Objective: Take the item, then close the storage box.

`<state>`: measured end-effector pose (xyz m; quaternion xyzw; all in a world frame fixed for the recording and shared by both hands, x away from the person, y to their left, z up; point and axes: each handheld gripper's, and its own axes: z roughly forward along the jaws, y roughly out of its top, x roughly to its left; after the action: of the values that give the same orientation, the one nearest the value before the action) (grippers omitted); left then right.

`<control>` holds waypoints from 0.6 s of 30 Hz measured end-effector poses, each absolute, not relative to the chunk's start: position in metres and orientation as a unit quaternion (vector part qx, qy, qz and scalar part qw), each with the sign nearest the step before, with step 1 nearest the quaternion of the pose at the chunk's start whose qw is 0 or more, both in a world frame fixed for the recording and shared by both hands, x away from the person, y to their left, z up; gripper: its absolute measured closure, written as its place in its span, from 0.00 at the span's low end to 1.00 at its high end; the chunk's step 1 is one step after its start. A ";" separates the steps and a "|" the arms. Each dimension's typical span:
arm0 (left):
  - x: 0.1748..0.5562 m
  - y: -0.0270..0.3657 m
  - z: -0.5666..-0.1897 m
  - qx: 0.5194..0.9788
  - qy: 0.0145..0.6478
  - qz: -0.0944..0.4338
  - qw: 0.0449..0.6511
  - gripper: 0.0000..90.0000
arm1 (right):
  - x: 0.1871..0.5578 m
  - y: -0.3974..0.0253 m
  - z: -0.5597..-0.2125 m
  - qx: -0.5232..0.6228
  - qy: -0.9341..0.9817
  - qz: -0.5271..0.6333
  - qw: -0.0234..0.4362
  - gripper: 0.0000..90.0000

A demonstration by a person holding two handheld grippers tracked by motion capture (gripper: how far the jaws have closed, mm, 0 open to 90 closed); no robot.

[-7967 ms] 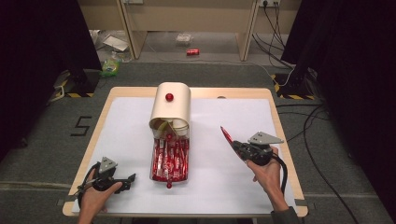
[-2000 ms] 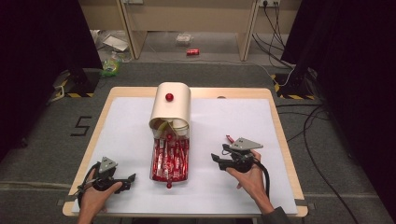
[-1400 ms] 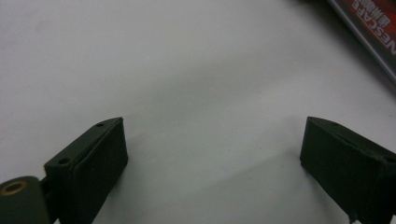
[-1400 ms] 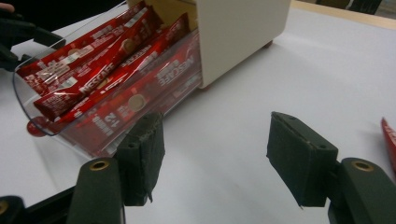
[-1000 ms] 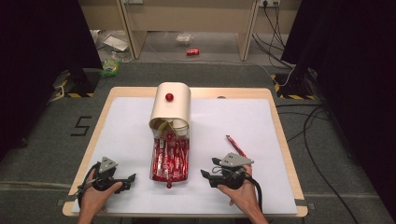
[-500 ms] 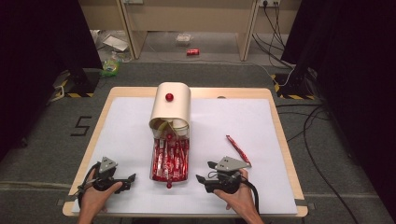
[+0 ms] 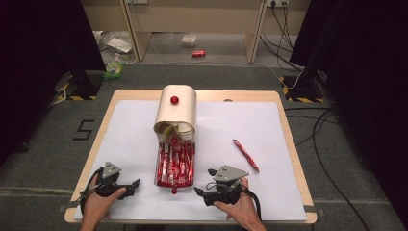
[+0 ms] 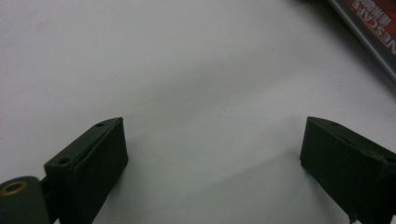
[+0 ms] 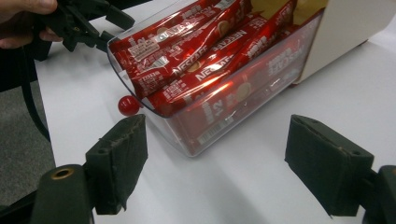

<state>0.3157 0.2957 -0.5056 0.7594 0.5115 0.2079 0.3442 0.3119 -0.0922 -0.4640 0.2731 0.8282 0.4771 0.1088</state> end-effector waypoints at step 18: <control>0.316 0.296 -0.506 0.759 0.511 0.208 0.345 0.07 | 0.309 -0.070 -0.471 0.263 0.834 0.472 0.117 0.21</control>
<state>0.3156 0.2958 -0.5056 0.7593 0.5114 0.2077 0.3445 0.3094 -0.0696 -0.4713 0.2627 0.8335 0.4718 0.1170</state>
